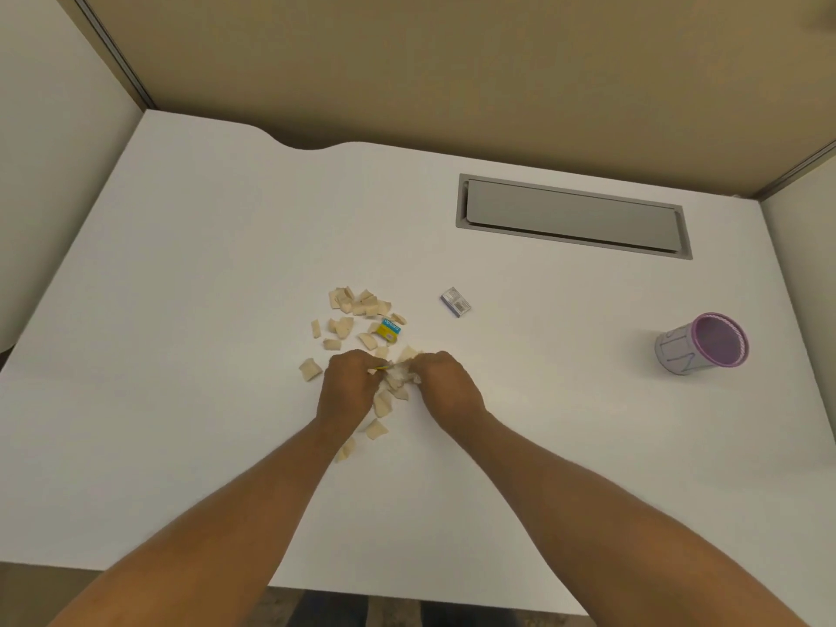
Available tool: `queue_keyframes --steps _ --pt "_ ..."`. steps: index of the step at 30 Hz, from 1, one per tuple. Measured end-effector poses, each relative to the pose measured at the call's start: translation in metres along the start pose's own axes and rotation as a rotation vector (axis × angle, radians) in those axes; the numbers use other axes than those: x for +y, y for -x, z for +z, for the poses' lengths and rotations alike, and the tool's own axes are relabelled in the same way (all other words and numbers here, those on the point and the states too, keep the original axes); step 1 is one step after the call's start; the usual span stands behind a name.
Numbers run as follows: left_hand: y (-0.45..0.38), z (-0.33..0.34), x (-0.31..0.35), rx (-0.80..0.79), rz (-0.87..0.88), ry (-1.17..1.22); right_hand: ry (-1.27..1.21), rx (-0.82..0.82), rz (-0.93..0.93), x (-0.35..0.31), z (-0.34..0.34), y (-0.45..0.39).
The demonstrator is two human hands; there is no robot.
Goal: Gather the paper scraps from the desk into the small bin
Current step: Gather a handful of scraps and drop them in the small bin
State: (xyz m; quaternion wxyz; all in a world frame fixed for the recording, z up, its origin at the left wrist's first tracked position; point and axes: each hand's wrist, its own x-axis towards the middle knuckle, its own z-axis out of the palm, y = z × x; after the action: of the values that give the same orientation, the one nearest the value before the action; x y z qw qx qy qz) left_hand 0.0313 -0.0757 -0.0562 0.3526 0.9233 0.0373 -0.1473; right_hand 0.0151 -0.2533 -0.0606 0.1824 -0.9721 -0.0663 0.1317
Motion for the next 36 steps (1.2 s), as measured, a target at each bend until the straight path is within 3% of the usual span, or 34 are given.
queue_keyframes --steps 4,7,10,13,18,24,30,36 --pt "-0.007 -0.005 0.029 0.055 -0.177 0.230 -0.616 0.094 0.399 0.007 -0.026 -0.002" --pt "-0.011 -0.006 0.057 0.063 -0.227 0.369 -0.937 0.140 0.560 0.022 -0.050 0.002" --pt "-0.014 0.002 0.096 0.039 -0.234 0.487 -1.222 0.153 0.582 0.047 -0.079 0.015" --pt "-0.015 0.022 0.151 -0.011 -0.222 0.568 -1.352 0.217 0.583 0.081 -0.118 0.038" --pt "-0.010 0.073 0.249 -0.157 -0.179 0.630 -1.270 0.378 0.661 0.163 -0.175 0.081" --pt "-0.005 0.145 0.351 -0.366 -0.128 0.613 -0.887 0.549 0.851 0.257 -0.236 0.125" --pt "-0.012 0.211 0.424 -0.471 -0.174 0.462 -0.704 0.456 0.916 0.317 -0.252 0.131" --pt "-0.028 0.247 0.452 -0.498 -0.228 0.386 -0.599 0.354 0.941 0.340 -0.249 0.120"
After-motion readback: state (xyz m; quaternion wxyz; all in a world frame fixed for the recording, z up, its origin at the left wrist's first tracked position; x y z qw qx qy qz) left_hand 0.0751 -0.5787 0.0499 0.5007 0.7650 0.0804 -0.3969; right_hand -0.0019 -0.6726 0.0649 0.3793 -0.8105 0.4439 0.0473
